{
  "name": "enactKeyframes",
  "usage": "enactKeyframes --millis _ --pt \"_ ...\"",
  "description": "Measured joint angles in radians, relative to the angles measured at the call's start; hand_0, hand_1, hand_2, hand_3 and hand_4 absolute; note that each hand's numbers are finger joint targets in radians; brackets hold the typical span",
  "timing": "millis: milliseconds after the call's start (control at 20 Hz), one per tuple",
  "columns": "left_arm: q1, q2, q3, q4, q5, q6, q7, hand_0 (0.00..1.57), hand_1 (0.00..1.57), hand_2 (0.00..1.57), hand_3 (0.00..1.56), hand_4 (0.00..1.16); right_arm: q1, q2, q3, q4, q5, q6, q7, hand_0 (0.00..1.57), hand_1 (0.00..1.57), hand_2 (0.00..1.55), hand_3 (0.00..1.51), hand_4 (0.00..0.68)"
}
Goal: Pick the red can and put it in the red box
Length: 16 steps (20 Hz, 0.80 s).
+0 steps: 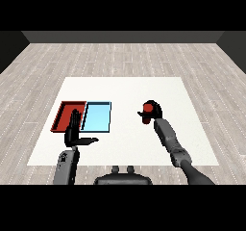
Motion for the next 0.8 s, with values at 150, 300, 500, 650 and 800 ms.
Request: enactKeyframes --millis 150,300,500,650,800 --pt "-0.007 -0.003 -0.015 -0.011 -0.012 0.007 0.030 0.00 0.00 0.00 0.00 0.00 0.030 0.014 0.015 -0.083 -0.001 -0.015 0.019 1.43 1.43 1.44 1.41 0.649" --pt "-0.020 -0.008 -0.045 0.000 -0.036 0.020 0.040 0.00 0.00 0.00 0.00 0.00 0.049 0.016 0.021 -0.161 -0.012 -0.015 0.046 1.44 1.44 1.44 1.41 0.648" --pt "-0.062 -0.022 -0.103 0.035 -0.048 0.031 0.064 0.00 0.00 0.00 0.00 0.00 0.082 0.024 0.037 -0.267 -0.019 -0.018 0.085 1.43 1.43 1.44 1.42 0.653" --pt "-0.099 -0.027 -0.143 0.039 -0.039 0.047 0.113 0.00 0.00 0.00 0.00 0.00 0.118 0.044 0.060 -0.378 -0.021 -0.045 0.143 1.42 1.42 1.44 1.42 0.650" --pt "-0.121 -0.030 -0.184 0.063 -0.036 0.069 0.124 0.00 0.00 0.00 0.00 0.00 0.192 0.082 0.142 -0.516 -0.038 -0.113 0.193 1.42 1.42 1.44 1.42 0.650"
